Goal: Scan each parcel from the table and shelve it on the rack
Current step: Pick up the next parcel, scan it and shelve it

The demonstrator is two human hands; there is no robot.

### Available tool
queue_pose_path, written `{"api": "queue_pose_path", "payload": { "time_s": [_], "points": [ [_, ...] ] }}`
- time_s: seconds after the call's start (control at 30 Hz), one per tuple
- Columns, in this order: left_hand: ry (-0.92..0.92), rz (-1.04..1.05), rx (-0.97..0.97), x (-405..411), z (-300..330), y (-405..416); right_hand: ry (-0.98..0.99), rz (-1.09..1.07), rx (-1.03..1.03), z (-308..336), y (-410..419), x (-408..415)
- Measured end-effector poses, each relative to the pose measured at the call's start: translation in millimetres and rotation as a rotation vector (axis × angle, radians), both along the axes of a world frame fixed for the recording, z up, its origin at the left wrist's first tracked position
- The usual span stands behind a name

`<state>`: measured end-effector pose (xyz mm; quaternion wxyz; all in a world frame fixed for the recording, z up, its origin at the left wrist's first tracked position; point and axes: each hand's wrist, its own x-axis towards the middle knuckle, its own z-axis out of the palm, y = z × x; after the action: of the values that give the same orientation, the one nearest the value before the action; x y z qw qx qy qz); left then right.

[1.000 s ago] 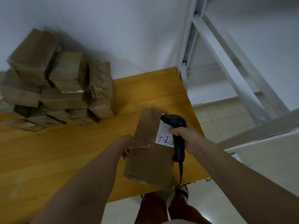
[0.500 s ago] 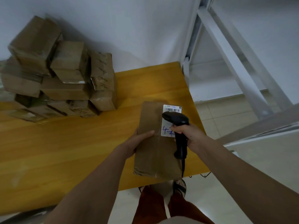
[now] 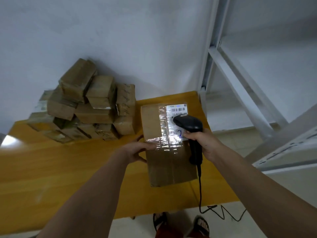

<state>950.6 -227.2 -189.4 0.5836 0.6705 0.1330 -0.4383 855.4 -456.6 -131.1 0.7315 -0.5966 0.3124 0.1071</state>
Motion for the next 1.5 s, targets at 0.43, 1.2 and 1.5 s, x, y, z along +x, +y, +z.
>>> {"api": "queue_pose_path", "payload": {
  "time_s": [0.43,1.2,1.5],
  "points": [
    [-0.179,0.185,-0.064,25.2,47.1,-6.3,-0.216,-0.06,-0.158,62.7,10.5,-0.7],
    [-0.189,0.143,-0.12,36.1,53.8,3.4,-0.319,-0.085,-0.212,77.0,24.4,1.0],
    [-0.178,0.104,-0.117,46.9,44.8,13.8,-0.304,-0.095,-0.228,76.7,39.8,2.8]
  ]
}}
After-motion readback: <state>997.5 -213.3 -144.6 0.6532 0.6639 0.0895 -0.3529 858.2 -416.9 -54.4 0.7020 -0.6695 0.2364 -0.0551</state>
